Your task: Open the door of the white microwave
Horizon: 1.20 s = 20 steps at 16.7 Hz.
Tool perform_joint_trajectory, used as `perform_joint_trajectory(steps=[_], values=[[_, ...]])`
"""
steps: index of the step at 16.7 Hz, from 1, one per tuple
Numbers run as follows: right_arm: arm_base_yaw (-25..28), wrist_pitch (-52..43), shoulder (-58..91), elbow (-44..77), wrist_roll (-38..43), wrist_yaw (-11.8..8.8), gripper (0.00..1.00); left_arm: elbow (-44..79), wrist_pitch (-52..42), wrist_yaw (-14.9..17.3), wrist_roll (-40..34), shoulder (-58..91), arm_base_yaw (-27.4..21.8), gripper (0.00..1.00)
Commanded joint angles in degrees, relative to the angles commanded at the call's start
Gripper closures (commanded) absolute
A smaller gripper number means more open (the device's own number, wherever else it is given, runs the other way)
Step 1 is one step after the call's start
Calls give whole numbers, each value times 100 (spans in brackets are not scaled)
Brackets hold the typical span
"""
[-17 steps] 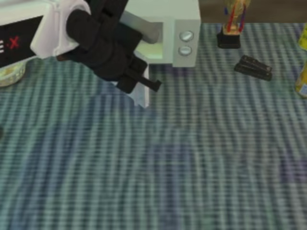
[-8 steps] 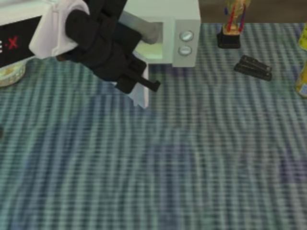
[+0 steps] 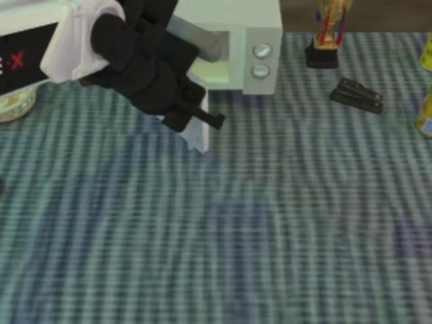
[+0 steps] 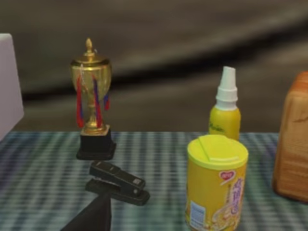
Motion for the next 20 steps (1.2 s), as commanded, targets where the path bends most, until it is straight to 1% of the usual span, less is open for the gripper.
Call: perform_joint_trajectory(steps=[8, 10, 16, 20], values=[[0, 0, 0, 0, 0, 0, 0, 0, 0, 0, 0, 0, 0, 100], [0, 0, 0, 0, 0, 0, 0, -27, -3, 52, -10, 1, -25, 100], [0, 0, 0, 0, 0, 0, 0, -252, -38, 362, 639, -217, 233, 100], [0, 0, 0, 0, 0, 0, 0, -276, -46, 389, 693, -231, 255, 100]])
